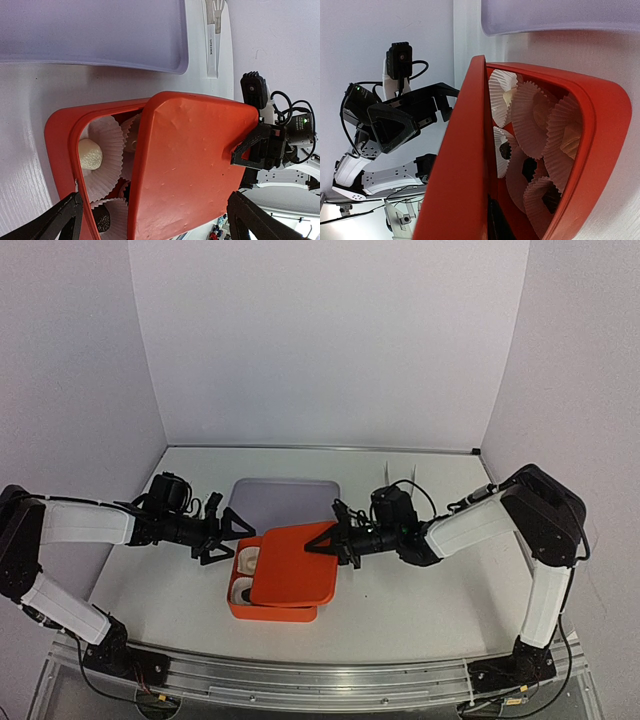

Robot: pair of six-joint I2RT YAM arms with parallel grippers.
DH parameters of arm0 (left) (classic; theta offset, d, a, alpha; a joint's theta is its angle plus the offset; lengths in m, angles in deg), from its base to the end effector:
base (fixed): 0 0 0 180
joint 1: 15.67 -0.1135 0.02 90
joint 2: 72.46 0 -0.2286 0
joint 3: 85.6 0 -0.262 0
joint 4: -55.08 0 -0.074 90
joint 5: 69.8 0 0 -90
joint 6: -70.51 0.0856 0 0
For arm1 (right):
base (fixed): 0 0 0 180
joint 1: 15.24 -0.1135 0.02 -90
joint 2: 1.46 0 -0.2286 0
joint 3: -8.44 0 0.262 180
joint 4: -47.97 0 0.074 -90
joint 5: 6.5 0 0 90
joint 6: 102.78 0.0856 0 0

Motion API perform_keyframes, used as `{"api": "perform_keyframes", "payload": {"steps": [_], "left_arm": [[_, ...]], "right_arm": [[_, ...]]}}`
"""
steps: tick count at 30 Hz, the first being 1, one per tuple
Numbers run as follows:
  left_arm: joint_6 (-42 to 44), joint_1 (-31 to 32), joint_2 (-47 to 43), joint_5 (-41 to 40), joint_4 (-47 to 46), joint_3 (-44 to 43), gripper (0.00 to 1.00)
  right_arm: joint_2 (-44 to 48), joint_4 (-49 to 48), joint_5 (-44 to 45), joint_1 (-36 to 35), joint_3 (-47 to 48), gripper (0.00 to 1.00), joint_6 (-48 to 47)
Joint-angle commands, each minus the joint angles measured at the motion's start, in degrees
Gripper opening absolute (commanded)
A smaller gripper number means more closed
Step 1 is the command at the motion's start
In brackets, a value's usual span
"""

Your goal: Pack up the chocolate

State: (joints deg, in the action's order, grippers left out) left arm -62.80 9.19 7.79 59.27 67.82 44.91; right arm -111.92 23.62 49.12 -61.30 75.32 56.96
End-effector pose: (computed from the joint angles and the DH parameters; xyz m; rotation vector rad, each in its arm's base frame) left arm 0.2571 -0.1786 0.1081 -0.0247 2.5363 -1.3406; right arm 0.2610 0.3405 0.0994 -0.0229 2.3712 1.7743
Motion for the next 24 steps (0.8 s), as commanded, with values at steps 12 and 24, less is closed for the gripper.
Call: {"api": "perform_keyframes", "payload": {"steps": [12, 24], "left_arm": [[0.0, 0.2, -0.2, -0.3, -0.9, -0.7, 1.00], [-0.3, 0.3, 0.2, -0.9, -0.5, -1.1, 1.00]], "right_arm": [[1.0, -4.0, -0.6, 0.6, -2.8, 0.19, 1.4], [2.5, -3.8, -2.0, 2.7, -4.4, 0.33, 1.7]]}}
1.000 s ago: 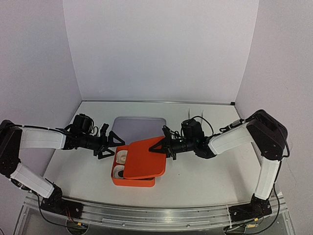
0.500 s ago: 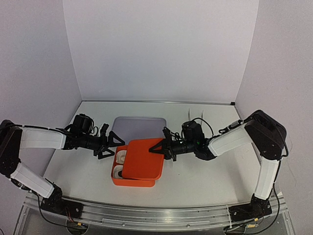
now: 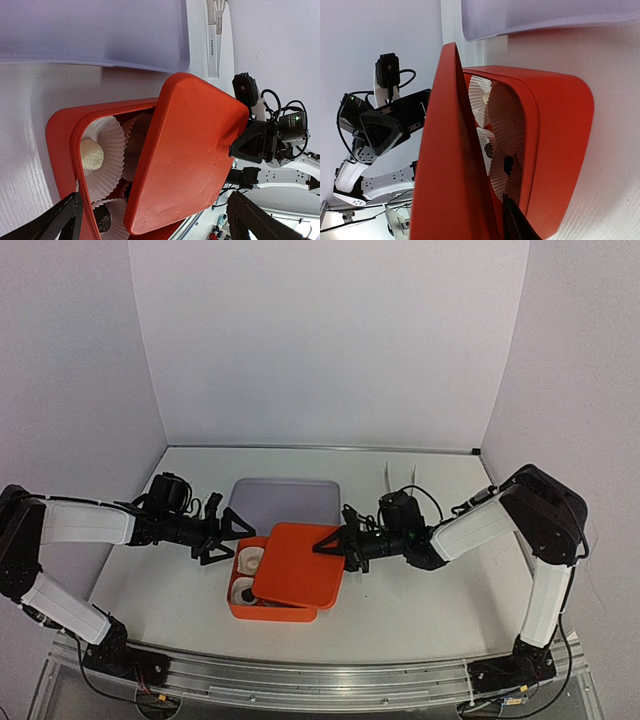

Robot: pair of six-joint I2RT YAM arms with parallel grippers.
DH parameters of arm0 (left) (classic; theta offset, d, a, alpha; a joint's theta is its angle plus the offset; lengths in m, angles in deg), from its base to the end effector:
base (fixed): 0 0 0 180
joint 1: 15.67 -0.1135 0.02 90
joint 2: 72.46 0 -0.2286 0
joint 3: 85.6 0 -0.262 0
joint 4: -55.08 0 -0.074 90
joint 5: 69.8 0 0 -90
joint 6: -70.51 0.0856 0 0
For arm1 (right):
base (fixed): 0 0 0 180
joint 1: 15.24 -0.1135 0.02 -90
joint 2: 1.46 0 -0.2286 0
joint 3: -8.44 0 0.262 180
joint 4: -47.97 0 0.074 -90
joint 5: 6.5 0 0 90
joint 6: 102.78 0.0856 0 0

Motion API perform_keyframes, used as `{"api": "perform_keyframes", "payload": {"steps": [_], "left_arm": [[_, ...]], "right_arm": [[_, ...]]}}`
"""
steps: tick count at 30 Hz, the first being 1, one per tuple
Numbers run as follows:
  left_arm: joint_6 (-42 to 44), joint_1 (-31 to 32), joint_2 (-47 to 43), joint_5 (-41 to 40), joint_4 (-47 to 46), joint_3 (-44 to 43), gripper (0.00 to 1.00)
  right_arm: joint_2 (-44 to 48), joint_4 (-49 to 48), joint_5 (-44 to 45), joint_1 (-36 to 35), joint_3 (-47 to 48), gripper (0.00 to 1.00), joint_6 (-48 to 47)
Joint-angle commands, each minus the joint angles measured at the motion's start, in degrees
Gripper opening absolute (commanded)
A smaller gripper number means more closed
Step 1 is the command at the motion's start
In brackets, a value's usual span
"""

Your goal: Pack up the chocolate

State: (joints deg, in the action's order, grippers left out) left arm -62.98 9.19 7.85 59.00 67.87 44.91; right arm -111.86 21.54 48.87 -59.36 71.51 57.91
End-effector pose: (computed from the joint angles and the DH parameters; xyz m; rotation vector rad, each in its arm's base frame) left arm 0.2573 -0.1783 0.1075 -0.0325 2.5389 -1.3358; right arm 0.2620 0.3219 0.0836 0.0490 2.3976 1.7540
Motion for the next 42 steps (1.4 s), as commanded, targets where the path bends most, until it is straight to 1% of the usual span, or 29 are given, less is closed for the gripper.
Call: {"api": "perform_keyframes", "payload": {"steps": [1, 6, 15, 17, 22, 24, 29, 33, 42], "left_arm": [[-0.2, 0.3, 0.3, -0.8, -0.5, -1.2, 1.00], [-0.4, 0.4, 1.0, -0.9, -0.7, -1.5, 1.00], [-0.4, 0.6, 2.4, -1.3, -0.6, -2.6, 1.00], [-0.4, 0.7, 3.0, -1.3, -0.6, -2.8, 1.00], [-0.3, 1.1, 4.3, -1.2, -0.7, -3.5, 1.00], [-0.4, 1.2, 4.7, -1.2, -0.9, -3.6, 1.00], [-0.5, 1.7, 5.9, -1.0, -1.3, -4.4, 1.00], [-0.3, 2.4, 6.7, -1.0, -1.3, -5.1, 1.00], [0.0, 2.7, 7.8, -1.0, -0.9, -5.7, 1.00]], "right_arm": [[2.5, -1.7, -2.0, 1.0, -0.6, 0.34, 0.9], [3.1, 0.7, -3.3, 1.4, 0.0, 0.38, 1.1], [3.9, 7.7, -4.5, 2.2, 1.4, 0.41, 0.6], [4.7, 11.0, -4.4, 2.2, 2.2, 0.42, -1.0], [7.4, 24.9, -2.0, 2.2, 4.7, 0.44, -7.5], [7.3, 27.6, -2.0, 2.3, 5.8, 0.45, -8.1], [4.7, 28.7, -3.6, 2.3, 7.0, 0.46, -7.3], [4.3, 29.4, -3.2, 2.9, 6.5, 0.47, -7.6], [2.0, 30.6, -3.6, 3.3, 8.2, 0.53, -9.0]]}}
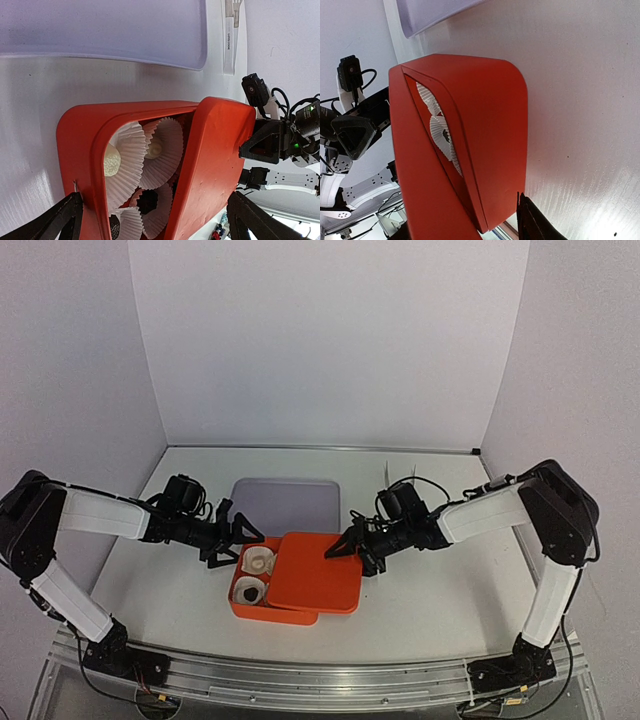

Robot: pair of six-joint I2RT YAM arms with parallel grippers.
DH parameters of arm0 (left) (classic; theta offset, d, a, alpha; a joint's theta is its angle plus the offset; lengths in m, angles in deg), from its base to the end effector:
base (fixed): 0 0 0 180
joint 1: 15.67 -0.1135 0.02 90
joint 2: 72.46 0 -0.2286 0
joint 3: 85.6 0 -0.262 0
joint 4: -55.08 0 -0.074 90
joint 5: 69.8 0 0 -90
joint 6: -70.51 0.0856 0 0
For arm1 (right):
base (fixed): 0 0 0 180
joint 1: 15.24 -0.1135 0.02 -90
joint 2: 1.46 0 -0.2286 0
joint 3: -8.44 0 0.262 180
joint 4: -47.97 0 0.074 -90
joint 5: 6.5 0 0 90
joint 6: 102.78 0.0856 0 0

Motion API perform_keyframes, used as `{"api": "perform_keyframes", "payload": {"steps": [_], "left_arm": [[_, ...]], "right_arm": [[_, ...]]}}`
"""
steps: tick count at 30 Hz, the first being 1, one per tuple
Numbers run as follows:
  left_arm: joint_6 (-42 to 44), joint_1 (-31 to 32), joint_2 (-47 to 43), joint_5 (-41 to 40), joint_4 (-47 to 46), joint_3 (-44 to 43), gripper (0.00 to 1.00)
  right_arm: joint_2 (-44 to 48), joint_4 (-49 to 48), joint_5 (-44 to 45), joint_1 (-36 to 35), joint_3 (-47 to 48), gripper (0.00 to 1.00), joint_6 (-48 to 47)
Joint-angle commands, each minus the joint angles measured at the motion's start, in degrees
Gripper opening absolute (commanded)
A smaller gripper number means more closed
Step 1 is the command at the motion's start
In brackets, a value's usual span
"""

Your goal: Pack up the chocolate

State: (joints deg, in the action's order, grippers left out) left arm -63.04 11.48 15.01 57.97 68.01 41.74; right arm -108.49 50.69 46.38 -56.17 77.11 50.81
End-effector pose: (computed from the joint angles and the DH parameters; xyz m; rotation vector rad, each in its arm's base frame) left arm 0.2611 -0.1928 0.0875 -0.0307 2.6260 -1.3086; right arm 0.2681 0.3008 0.0760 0.1257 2.7202 1.5215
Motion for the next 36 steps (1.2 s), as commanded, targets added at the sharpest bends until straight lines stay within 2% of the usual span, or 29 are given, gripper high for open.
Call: {"api": "perform_keyframes", "payload": {"steps": [1, 13, 21, 36], "left_arm": [[0.0, 0.5, 0.6, 0.0, -1.0, -2.6, 1.00], [-0.6, 1.4, 0.2, -0.4, -1.6, -1.8, 1.00], [-1.0, 2.0, 0.7, -1.0, -1.7, -1.7, 1.00], [-1.9, 3.2, -0.7, -4.6, -0.2, -1.9, 1.00]], "right_arm": [[-1.5, 1.7, -1.0, 0.1, 2.7, 0.53, -2.1], [-5.0, 3.7, -1.0, -0.7, 6.8, 0.57, -2.3], [-6.1, 8.8, 0.2, -1.7, 9.0, 0.64, -4.8], [-7.5, 20.1, 4.3, -4.5, 15.2, 0.70, -10.0]]}}
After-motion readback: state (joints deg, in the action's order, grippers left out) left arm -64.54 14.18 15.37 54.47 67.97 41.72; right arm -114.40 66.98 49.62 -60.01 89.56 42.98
